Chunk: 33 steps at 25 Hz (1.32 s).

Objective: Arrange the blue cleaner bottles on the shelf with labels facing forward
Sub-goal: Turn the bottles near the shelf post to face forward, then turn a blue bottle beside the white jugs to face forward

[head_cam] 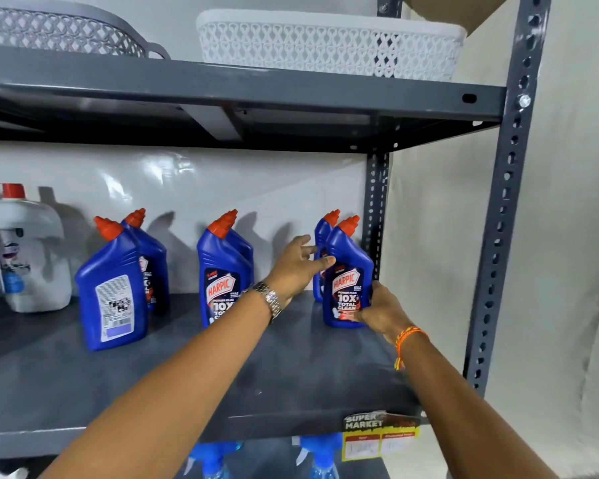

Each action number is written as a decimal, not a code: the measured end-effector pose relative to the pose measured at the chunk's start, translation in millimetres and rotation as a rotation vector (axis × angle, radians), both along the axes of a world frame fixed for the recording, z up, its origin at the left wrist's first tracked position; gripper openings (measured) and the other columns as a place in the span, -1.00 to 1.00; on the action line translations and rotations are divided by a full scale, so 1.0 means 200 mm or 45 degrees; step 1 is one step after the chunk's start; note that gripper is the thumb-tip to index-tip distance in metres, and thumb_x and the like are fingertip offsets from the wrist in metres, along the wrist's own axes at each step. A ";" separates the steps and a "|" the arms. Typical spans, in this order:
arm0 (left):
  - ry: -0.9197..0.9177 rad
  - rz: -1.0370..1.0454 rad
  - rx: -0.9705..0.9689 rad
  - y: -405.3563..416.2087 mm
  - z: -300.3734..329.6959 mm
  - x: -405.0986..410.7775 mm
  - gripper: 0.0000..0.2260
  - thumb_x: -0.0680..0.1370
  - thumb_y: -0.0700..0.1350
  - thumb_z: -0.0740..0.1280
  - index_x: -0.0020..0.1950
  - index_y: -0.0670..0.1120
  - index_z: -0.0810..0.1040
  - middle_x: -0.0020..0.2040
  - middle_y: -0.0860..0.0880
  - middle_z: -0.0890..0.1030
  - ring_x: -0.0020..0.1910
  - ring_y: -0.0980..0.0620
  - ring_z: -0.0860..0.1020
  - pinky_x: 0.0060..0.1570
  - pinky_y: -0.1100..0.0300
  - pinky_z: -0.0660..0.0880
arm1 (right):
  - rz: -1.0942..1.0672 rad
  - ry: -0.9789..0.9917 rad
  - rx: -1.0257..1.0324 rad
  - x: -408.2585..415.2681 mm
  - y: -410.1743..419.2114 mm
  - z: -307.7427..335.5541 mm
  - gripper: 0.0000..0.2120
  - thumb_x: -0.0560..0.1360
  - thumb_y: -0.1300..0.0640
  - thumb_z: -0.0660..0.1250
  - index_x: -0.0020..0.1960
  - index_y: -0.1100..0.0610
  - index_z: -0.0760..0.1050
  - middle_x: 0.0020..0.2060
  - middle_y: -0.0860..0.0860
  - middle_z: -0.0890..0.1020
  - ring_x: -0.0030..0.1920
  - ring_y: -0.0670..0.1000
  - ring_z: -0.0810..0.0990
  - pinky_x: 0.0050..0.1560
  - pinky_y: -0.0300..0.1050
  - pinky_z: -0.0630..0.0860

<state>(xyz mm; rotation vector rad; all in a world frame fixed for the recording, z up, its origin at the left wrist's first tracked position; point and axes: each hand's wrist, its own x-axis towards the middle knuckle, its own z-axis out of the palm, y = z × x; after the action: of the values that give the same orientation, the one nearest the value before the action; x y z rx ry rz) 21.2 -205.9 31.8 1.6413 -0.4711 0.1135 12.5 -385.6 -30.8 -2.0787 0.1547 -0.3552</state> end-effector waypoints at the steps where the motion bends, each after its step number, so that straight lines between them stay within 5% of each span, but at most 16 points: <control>1: -0.057 0.041 -0.038 0.11 0.00 -0.08 -0.41 0.48 -0.21 0.47 0.47 -0.13 0.35 0.28 -0.01 0.52 0.28 -0.01 0.52 0.28 0.10 0.46 | -0.013 0.008 -0.059 -0.05 0.00 0.03 -0.46 0.23 0.30 0.63 0.12 0.13 0.48 0.11 0.11 0.66 0.10 0.11 0.64 0.20 0.03 0.58; 3: -0.248 0.200 -0.128 0.40 -0.04 -0.24 -0.50 0.45 -0.24 0.49 0.37 -0.10 0.47 0.26 -0.03 0.60 0.26 0.04 0.57 0.31 0.13 0.49 | -0.202 -0.129 -0.146 -0.19 0.03 0.10 -0.38 0.26 0.35 0.59 0.24 0.21 0.41 0.16 0.12 0.55 0.13 0.11 0.56 0.17 -0.06 0.47; 5: -0.495 0.597 -0.144 0.81 -0.10 -0.38 -0.58 0.42 -0.24 0.51 0.24 -0.04 0.56 0.17 -0.02 0.66 0.18 0.06 0.62 0.23 0.16 0.54 | -0.359 -0.531 -0.080 -0.31 0.23 0.15 -0.30 0.30 0.41 0.53 0.38 0.23 0.37 0.26 0.14 0.51 0.19 0.11 0.52 0.20 -0.17 0.43; 7: -0.590 1.056 -0.096 1.20 -0.14 -0.39 -0.61 0.39 -0.18 0.53 0.18 0.00 0.55 0.17 -0.01 0.65 0.10 0.01 0.63 0.12 0.23 0.53 | -0.081 -0.780 0.169 -0.39 0.59 0.18 -0.38 0.34 0.45 0.50 0.33 0.15 0.45 0.20 0.01 0.56 0.10 -0.03 0.57 0.09 -0.43 0.47; 9: -0.443 1.261 0.034 1.47 -0.18 -0.32 -0.54 0.40 -0.14 0.54 0.26 -0.07 0.50 0.23 -0.05 0.59 0.06 -0.01 0.57 0.03 0.22 0.47 | 0.421 -0.623 0.327 -0.39 1.00 0.17 -0.43 0.35 0.45 0.51 0.30 0.15 0.48 0.17 -0.05 0.59 0.09 -0.09 0.58 0.08 -0.39 0.54; 12: -0.161 0.962 0.016 1.66 -0.23 -0.16 -0.53 0.49 -0.09 0.47 0.34 -0.17 0.44 0.23 -0.12 0.56 0.17 -0.10 0.55 0.18 0.05 0.48 | 0.804 -0.221 0.267 -0.15 1.51 0.08 -0.28 0.28 0.34 0.59 0.37 0.17 0.40 0.31 0.06 0.55 0.26 0.00 0.53 0.34 -0.06 0.51; 15: -0.175 0.643 0.090 1.71 -0.24 -0.05 -0.88 0.57 -0.09 0.38 0.08 -0.06 0.57 -0.01 -0.05 0.67 -0.01 -0.06 0.62 0.09 -0.01 0.55 | 0.783 -0.048 0.130 0.19 1.74 -0.02 -0.26 0.00 0.17 0.65 0.16 0.13 0.53 0.15 0.08 0.71 0.15 0.08 0.68 0.25 0.21 0.59; 19: -0.274 0.566 0.198 1.74 -0.19 -0.05 -0.91 0.54 -0.12 0.40 0.02 -0.07 0.59 -0.10 -0.05 0.69 -0.15 0.01 0.65 -0.03 0.03 0.55 | 0.808 0.067 0.157 0.21 1.79 -0.02 -0.41 0.26 0.42 0.56 0.27 0.24 0.57 0.18 0.19 0.70 0.20 0.18 0.67 0.33 0.22 0.52; 23: -0.376 0.589 0.131 1.74 -0.05 -0.10 -0.76 0.63 -0.01 0.24 0.23 -0.11 0.51 0.04 -0.06 0.66 0.05 -0.09 0.64 -0.01 0.17 0.52 | 0.710 -0.219 0.303 0.05 1.86 0.07 -0.56 0.41 0.36 0.48 0.22 0.15 0.43 0.20 0.16 0.65 0.18 0.15 0.64 0.22 0.14 0.59; 26: -0.249 0.591 0.098 1.64 0.07 -0.20 -0.59 0.50 0.32 0.25 0.16 0.05 0.38 0.10 -0.04 0.62 0.07 -0.04 0.62 0.06 -0.01 0.57 | 0.348 -0.611 -0.093 -0.09 1.98 0.13 -0.58 0.39 0.28 0.44 0.14 0.15 0.30 0.12 0.09 0.45 0.03 0.12 0.53 0.02 0.02 0.53; 29: -0.105 0.401 -0.264 1.64 0.11 -0.21 -0.71 0.53 0.07 0.39 0.11 -0.02 0.37 0.12 -0.05 0.61 0.05 -0.02 0.64 0.07 -0.14 0.62 | 0.402 -0.584 -0.187 -0.15 1.97 0.17 -0.44 0.32 0.29 0.49 0.17 0.11 0.23 0.15 0.05 0.36 0.09 0.11 0.52 0.11 0.02 0.56; 33: -0.154 0.145 -0.411 1.76 0.04 -0.12 -0.74 0.62 -0.21 0.27 0.29 -0.24 0.49 0.05 -0.17 0.68 -0.05 -0.06 0.67 -0.05 0.10 0.66 | 0.789 -0.190 0.268 -0.11 1.84 0.25 -0.39 0.36 0.46 0.49 0.17 0.14 0.18 0.12 0.08 0.53 0.10 0.01 0.60 0.20 0.05 0.61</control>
<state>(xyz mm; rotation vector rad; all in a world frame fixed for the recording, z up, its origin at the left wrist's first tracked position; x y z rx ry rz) -2.9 146.0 39.6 1.3478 -0.4267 0.3572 -9.2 -17.8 20.0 -1.7755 -0.5125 -0.1038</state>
